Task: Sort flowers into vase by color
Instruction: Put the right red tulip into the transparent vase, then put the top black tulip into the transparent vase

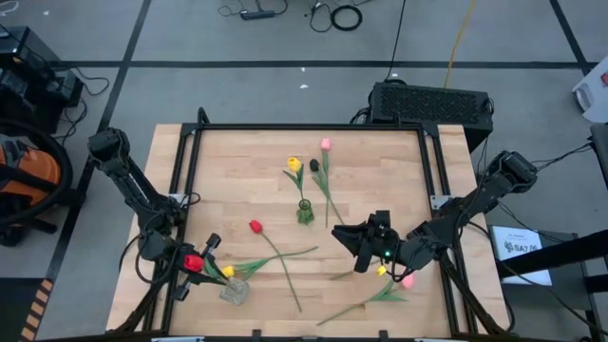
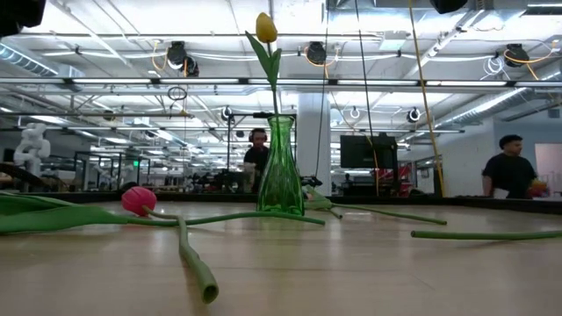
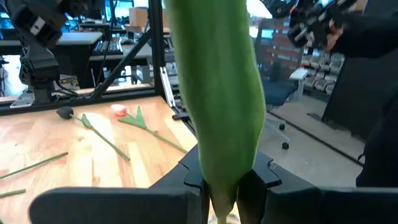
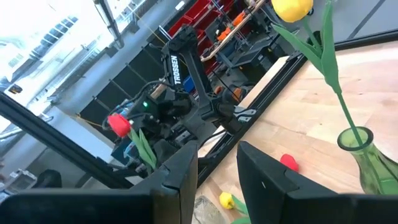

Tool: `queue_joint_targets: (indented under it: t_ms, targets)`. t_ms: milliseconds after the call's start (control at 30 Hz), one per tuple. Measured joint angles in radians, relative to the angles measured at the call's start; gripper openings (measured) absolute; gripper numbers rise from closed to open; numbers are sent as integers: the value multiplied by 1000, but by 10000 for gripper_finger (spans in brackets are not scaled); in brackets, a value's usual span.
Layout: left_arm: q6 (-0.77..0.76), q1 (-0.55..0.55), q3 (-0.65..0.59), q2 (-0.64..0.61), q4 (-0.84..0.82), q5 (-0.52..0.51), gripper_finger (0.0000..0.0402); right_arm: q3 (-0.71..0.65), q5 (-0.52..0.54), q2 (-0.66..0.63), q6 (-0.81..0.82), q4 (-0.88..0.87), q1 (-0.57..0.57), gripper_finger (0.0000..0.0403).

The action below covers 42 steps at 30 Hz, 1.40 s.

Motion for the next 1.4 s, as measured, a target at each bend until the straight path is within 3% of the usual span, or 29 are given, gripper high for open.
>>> queue_joint_targets:
  t_ms: [400,667,867,1200,1400]
  targets:
    - [-184,25,0,0,-101,54,62,0,0,0,26,12,-7,105]
    - [-283,50,0,0,-98,83,137,0,0,0,35,11,-21,105]
    - [-212,52,0,0,-102,83,191,0,0,0,37,11,-22,105]
    - [-209,51,0,-17,-223,104,196,0,0,0,37,11,-22,105]
    - [-209,52,1,-100,-311,118,196,0,0,0,37,11,-22,105]
